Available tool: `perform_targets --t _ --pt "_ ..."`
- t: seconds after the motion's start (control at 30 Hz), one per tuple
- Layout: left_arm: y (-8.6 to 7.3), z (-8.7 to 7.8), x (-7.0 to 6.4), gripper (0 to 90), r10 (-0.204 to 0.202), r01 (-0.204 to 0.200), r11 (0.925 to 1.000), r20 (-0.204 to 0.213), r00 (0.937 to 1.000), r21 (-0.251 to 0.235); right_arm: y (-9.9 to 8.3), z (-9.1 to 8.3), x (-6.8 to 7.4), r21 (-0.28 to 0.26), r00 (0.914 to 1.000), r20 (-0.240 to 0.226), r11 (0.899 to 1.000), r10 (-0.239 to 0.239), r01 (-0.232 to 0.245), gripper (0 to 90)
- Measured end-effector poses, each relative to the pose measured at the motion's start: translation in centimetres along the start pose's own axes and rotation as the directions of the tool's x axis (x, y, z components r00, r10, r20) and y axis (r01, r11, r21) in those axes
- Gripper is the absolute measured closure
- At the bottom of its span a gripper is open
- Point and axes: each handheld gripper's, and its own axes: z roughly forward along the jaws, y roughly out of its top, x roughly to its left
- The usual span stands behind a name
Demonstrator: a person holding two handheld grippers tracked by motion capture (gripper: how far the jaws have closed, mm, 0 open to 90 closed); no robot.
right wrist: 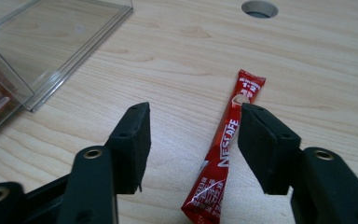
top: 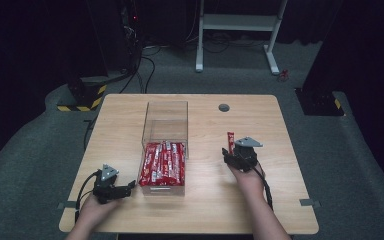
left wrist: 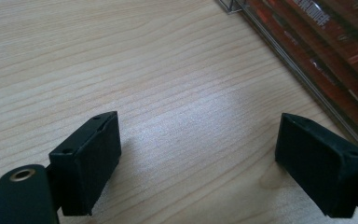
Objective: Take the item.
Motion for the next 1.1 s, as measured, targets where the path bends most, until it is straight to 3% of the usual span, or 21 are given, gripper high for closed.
perform_targets --t 0.23,0.37,0.53,0.87,1.1 --pt "0.0 0.0 0.0 14.5 0.002 -0.002 1.0 0.0 1.0 0.001 0.1 -1.6 0.7 -0.034 0.9999 -0.017 0.999 -0.002 0.001 29.1" --pt "0.0 0.0 0.0 14.5 0.002 -0.002 1.0 -0.001 1.0 0.001 -0.4 -2.5 1.0 -0.029 0.9999 0.008 1.0 0.008 -0.008 18.6" --pt "0.0 0.0 0.0 14.5 0.002 -0.002 1.0 -0.001 1.0 0.001 -1.0 -3.2 1.1 -0.011 0.9994 0.034 1.0 0.004 -0.003 16.2" --pt "0.0 0.0 0.0 14.5 0.0 0.0 1.0 0.0 1.0 0.0 -2.8 -5.7 1.3 -0.035 0.9998 0.015 0.999 0.014 -0.014 15.4" --pt "0.0 0.0 0.0 14.5 -0.001 0.001 1.0 0.0 1.0 -0.001 -5.5 -6.8 1.2 -0.006 0.9998 0.01 1.0 0.016 -0.016 15.4"
